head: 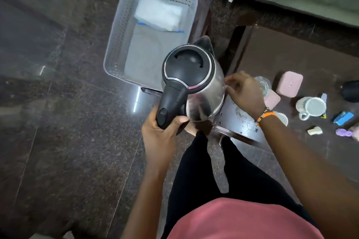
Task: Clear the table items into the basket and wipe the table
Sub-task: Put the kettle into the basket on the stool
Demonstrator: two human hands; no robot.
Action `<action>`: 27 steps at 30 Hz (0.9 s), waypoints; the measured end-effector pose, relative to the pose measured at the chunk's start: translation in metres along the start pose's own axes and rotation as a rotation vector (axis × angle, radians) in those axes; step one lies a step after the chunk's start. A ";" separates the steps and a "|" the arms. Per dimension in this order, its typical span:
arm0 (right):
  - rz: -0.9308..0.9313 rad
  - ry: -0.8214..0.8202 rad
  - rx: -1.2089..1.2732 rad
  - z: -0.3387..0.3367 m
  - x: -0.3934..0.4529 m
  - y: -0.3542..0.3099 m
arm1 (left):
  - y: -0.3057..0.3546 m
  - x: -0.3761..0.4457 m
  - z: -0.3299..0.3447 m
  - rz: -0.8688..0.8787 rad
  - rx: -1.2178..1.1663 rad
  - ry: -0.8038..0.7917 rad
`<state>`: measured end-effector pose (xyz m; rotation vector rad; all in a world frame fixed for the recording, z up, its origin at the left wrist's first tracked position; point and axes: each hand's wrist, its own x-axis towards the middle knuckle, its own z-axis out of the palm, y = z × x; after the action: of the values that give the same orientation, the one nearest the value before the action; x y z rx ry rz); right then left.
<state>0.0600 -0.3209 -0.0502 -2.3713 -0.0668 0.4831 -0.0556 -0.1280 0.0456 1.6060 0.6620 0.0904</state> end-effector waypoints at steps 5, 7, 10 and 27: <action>-0.074 -0.010 0.109 0.009 0.031 -0.056 | 0.020 0.031 -0.031 0.067 -0.023 0.113; -0.079 -0.043 0.086 0.021 0.047 -0.074 | 0.024 0.050 -0.044 0.089 -0.013 0.133; -0.109 -0.114 -0.039 0.045 0.068 -0.093 | 0.022 0.081 -0.058 0.110 0.004 0.134; 0.248 -0.235 -0.049 0.121 0.101 -0.096 | -0.034 0.195 -0.085 -0.003 0.102 0.210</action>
<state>0.1184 -0.1537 -0.1030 -2.3715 0.1115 0.8873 0.0569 0.0375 -0.0347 1.7085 0.8417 0.2286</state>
